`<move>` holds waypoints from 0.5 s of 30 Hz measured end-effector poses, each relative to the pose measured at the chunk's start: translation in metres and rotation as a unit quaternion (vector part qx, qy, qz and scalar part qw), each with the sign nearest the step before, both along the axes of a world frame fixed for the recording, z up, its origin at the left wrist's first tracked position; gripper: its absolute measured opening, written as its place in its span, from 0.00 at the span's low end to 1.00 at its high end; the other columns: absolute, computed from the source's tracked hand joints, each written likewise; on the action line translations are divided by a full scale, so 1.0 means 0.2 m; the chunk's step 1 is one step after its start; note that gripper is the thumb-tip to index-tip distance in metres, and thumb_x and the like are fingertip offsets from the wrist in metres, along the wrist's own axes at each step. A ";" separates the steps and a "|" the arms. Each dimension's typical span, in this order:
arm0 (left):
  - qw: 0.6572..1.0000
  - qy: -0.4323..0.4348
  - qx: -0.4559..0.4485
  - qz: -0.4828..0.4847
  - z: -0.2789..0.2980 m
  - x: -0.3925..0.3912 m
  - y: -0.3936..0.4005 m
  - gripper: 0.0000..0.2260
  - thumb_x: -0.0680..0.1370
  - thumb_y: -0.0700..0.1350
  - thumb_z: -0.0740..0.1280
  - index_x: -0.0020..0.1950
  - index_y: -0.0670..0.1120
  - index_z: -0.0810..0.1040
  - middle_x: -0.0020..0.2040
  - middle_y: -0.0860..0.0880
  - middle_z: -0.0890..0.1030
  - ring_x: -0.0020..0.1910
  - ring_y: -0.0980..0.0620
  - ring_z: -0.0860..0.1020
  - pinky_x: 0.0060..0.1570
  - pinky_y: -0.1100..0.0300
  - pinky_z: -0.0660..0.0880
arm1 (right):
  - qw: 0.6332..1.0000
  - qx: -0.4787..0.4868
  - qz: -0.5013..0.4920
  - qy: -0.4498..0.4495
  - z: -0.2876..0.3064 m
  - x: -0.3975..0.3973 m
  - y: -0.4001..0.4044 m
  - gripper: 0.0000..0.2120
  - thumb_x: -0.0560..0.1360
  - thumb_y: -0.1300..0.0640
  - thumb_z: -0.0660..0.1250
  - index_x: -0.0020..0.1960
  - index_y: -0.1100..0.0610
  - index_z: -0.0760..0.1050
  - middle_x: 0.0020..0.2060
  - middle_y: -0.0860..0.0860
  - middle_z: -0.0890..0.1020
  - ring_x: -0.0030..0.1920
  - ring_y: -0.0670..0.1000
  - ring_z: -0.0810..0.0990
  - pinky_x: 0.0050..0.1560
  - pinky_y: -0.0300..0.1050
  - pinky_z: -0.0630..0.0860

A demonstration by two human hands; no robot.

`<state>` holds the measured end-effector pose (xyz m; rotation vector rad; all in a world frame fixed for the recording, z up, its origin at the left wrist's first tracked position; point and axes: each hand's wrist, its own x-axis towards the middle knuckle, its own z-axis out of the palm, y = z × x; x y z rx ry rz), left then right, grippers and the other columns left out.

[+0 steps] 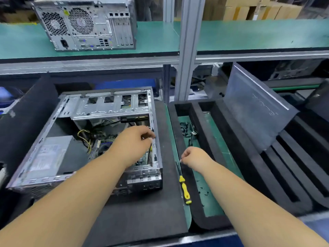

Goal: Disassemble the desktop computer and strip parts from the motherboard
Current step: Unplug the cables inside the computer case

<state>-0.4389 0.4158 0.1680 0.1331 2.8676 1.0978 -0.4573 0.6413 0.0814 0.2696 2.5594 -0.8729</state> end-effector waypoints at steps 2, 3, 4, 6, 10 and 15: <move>1.000 0.015 0.001 0.027 0.00 0.02 0.02 0.09 0.77 0.45 0.66 0.49 0.59 0.81 0.44 0.64 0.80 0.42 0.65 0.77 0.39 0.67 0.70 | 0.999 0.031 0.031 -0.013 -0.03 0.00 0.00 0.04 0.75 0.56 0.70 0.44 0.55 0.76 0.43 0.55 0.83 0.42 0.54 0.79 0.45 0.44 0.77; 0.999 0.021 0.000 0.038 0.00 0.03 0.03 0.09 0.77 0.45 0.66 0.49 0.59 0.81 0.42 0.64 0.79 0.41 0.66 0.76 0.38 0.68 0.69 | 0.998 0.047 0.046 -0.022 -0.05 0.00 0.00 0.06 0.75 0.55 0.70 0.45 0.56 0.75 0.44 0.56 0.83 0.44 0.54 0.80 0.47 0.46 0.77; 0.999 0.024 0.000 0.044 0.00 0.04 0.03 0.09 0.76 0.46 0.66 0.48 0.60 0.81 0.42 0.64 0.80 0.40 0.65 0.76 0.38 0.68 0.69 | 0.996 0.060 0.058 -0.032 -0.07 0.00 -0.01 0.08 0.76 0.53 0.70 0.47 0.57 0.76 0.45 0.56 0.82 0.46 0.55 0.80 0.48 0.46 0.77; 0.998 0.023 0.009 0.052 0.01 0.07 0.04 0.08 0.76 0.46 0.66 0.48 0.59 0.81 0.42 0.64 0.80 0.41 0.65 0.77 0.39 0.68 0.69 | 0.993 0.081 0.066 -0.049 -0.12 0.00 -0.02 0.15 0.76 0.47 0.70 0.54 0.57 0.76 0.49 0.55 0.82 0.51 0.56 0.80 0.51 0.48 0.77; 0.998 0.019 0.006 0.064 0.02 0.12 0.03 0.08 0.76 0.45 0.66 0.49 0.58 0.82 0.44 0.60 0.81 0.43 0.61 0.78 0.43 0.65 0.74 | 0.992 0.096 0.070 -0.033 -0.19 -0.01 -0.06 0.16 0.75 0.44 0.69 0.52 0.56 0.74 0.41 0.51 0.78 0.47 0.56 0.78 0.45 0.46 0.74; 0.994 0.031 0.011 0.103 0.05 0.16 -0.01 0.08 0.77 0.44 0.67 0.51 0.56 0.82 0.49 0.57 0.81 0.46 0.58 0.78 0.46 0.64 0.74 | 0.990 0.103 0.089 -0.031 -0.20 -0.02 -0.08 0.08 0.78 0.54 0.64 0.47 0.60 0.74 0.38 0.52 0.75 0.45 0.58 0.77 0.43 0.43 0.71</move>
